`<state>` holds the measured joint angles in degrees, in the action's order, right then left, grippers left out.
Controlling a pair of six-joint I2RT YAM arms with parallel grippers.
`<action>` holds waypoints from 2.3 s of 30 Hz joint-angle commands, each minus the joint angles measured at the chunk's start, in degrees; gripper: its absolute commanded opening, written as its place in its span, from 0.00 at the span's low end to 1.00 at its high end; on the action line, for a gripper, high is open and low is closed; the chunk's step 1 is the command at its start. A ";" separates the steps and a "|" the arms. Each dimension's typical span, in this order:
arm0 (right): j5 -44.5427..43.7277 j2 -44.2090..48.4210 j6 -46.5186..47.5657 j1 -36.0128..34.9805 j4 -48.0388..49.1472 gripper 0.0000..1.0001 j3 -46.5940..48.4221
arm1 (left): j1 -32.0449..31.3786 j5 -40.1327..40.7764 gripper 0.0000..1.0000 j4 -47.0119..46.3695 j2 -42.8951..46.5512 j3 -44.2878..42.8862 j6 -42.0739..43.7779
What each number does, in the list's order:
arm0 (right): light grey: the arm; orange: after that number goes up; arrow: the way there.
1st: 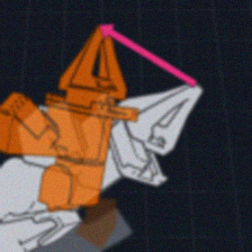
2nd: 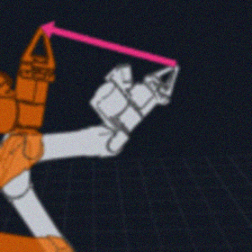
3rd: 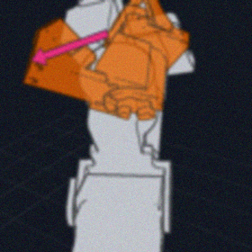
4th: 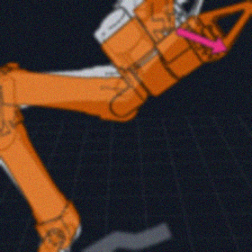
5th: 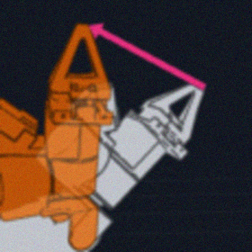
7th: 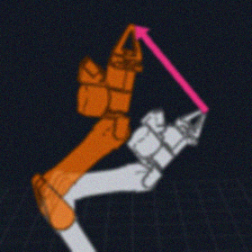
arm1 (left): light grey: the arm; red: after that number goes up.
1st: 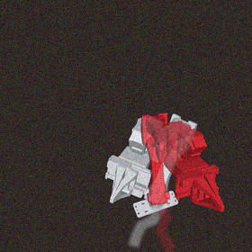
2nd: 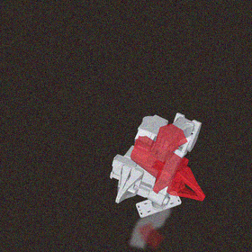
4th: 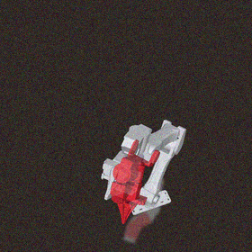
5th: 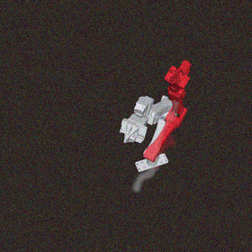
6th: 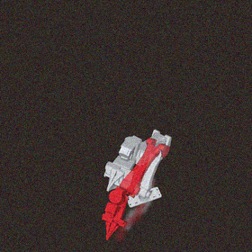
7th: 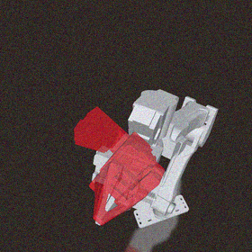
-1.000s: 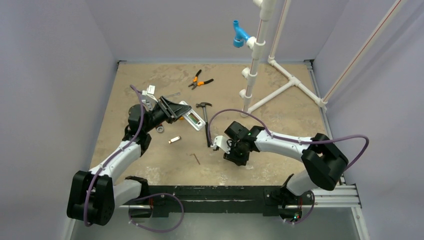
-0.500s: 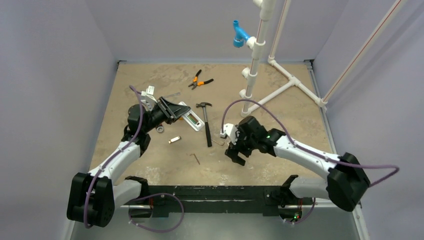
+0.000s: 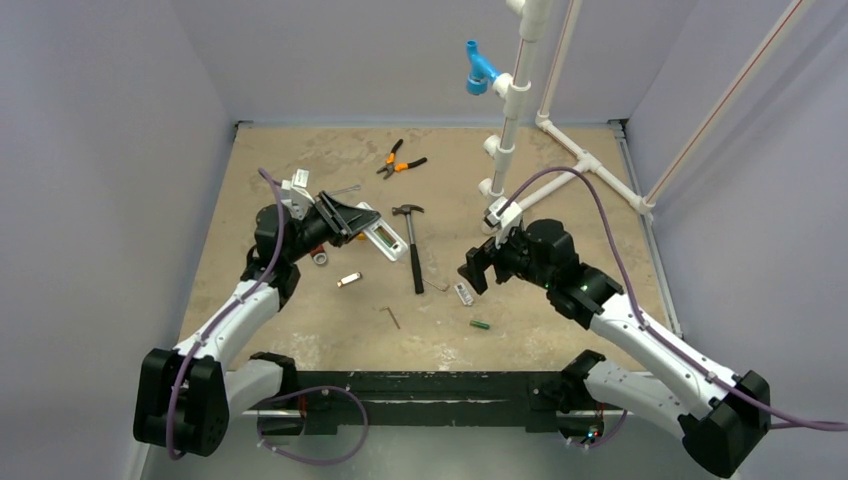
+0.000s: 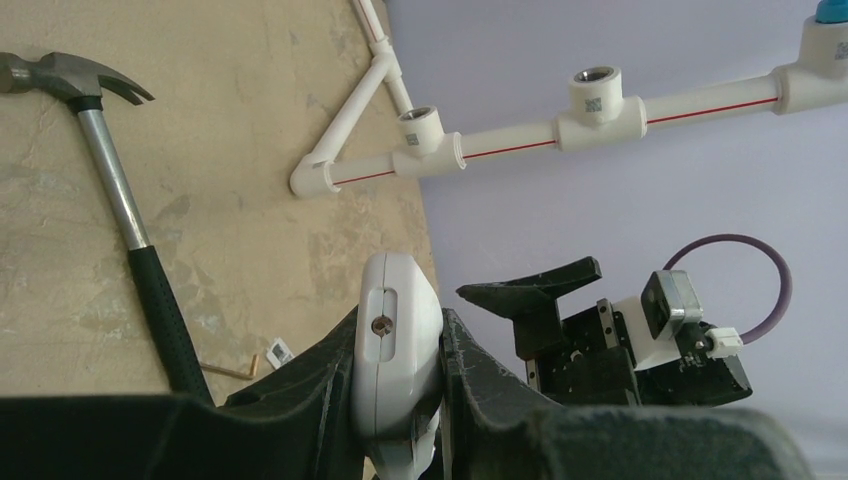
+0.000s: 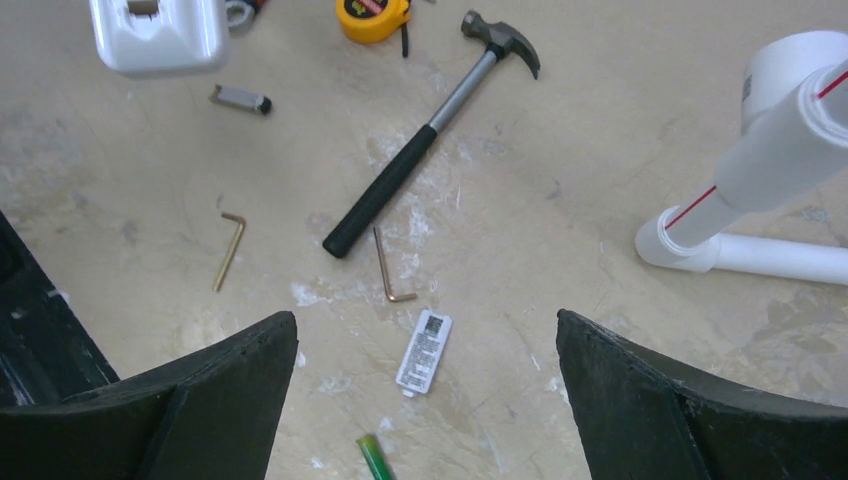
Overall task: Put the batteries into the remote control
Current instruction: Place the battery at the center of the board, then adjust the battery at the center of the board.
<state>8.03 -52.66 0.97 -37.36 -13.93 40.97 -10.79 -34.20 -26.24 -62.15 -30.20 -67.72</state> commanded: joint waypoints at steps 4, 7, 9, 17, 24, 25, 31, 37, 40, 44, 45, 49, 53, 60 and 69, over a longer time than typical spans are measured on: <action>-5.41 3.65 -9.33 0.10 4.56 0.99 6.27 | 0.59 0.48 0.00 2.31 2.98 -2.81 2.55; -12.81 4.31 -15.34 0.10 3.10 0.99 7.07 | 0.59 0.60 0.00 2.86 3.14 -2.80 2.68; -14.01 4.41 -15.25 0.10 3.12 0.99 6.98 | 0.59 0.55 0.00 2.86 3.16 -2.81 2.68; -13.32 5.27 -14.06 0.10 4.73 0.96 5.32 | 0.67 0.47 0.00 4.17 3.59 -3.12 3.21; -9.86 5.64 -7.90 0.10 4.35 0.82 4.34 | 0.62 0.19 0.00 4.76 3.35 -3.53 3.55; -9.86 5.03 -7.25 0.12 3.23 0.79 4.68 | 0.64 0.18 0.00 4.99 3.42 -3.55 3.70; -8.24 0.55 -1.93 0.10 -5.24 0.49 7.59 | 0.66 0.09 0.00 5.49 3.16 -3.56 4.09; 0.84 -1.00 5.43 -0.53 -6.71 0.80 1.81 | 0.65 -0.06 0.00 5.41 2.67 -3.74 4.17; -0.82 -3.40 6.65 -2.92 -9.66 0.80 0.60 | 0.62 -0.59 0.00 5.41 2.70 -4.01 4.60; -4.76 -6.92 10.18 -8.74 -14.06 0.73 -0.07 | 0.60 -0.52 0.00 5.82 2.70 -3.99 4.96; -4.29 -7.84 10.97 -9.54 -14.70 0.68 -0.14 | 0.59 -0.52 0.00 5.85 2.63 -3.99 4.97; -2.71 -9.75 11.52 -11.20 -14.17 0.53 -0.45 | 0.62 -0.84 0.00 5.85 2.55 -4.41 5.05; -2.32 -12.30 12.89 -12.25 -15.06 0.53 0.00 | 0.59 -1.05 0.00 6.16 2.76 -4.75 5.70; -5.18 -20.38 18.02 -13.38 -20.17 0.50 2.91 | 0.59 -1.29 0.00 6.65 2.31 -5.26 6.19; -4.42 -23.62 18.70 -14.57 -19.98 0.46 2.76 | 0.59 -1.28 0.00 7.78 2.82 -5.80 7.39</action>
<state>3.90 -75.64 18.33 -51.37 -33.63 41.41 -10.57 -34.74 -17.50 -60.18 -32.93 -61.80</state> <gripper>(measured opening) 0.483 0.255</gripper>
